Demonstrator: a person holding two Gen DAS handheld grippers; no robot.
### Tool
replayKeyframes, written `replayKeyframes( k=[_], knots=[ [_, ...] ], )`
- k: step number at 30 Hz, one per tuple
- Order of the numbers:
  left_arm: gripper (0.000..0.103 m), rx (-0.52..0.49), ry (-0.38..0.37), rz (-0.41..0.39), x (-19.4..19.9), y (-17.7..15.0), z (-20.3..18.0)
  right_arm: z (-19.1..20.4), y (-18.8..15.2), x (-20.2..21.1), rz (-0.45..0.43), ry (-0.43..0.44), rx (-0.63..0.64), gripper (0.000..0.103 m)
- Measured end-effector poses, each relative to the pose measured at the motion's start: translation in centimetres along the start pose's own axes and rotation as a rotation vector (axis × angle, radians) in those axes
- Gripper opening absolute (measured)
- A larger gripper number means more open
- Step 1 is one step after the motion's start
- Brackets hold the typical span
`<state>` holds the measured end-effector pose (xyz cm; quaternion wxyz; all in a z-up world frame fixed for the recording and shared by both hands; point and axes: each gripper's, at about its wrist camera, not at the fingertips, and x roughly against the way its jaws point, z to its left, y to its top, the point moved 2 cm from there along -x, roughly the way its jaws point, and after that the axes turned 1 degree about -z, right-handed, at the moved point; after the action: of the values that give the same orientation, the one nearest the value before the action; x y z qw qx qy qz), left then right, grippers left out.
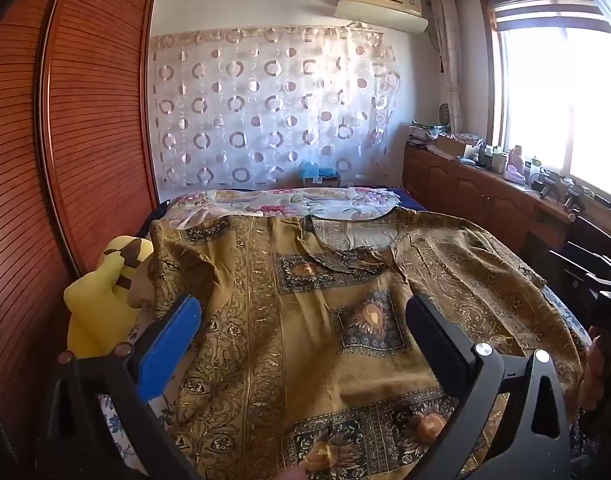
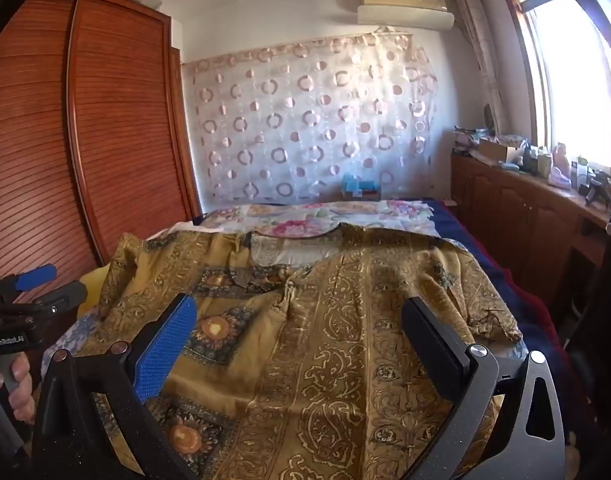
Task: Fold small clothes
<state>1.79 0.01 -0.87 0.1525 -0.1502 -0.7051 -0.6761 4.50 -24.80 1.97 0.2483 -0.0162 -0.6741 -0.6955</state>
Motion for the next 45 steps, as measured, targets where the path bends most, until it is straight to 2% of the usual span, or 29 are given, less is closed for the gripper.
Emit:
replayKeyframes(
  k=[45],
  knots=[
    [0.103, -0.012, 0.009, -0.008, 0.10, 0.00, -0.02, 0.49, -0.10, 0.28, 0.004, -0.001, 0.013, 0.103]
  ],
)
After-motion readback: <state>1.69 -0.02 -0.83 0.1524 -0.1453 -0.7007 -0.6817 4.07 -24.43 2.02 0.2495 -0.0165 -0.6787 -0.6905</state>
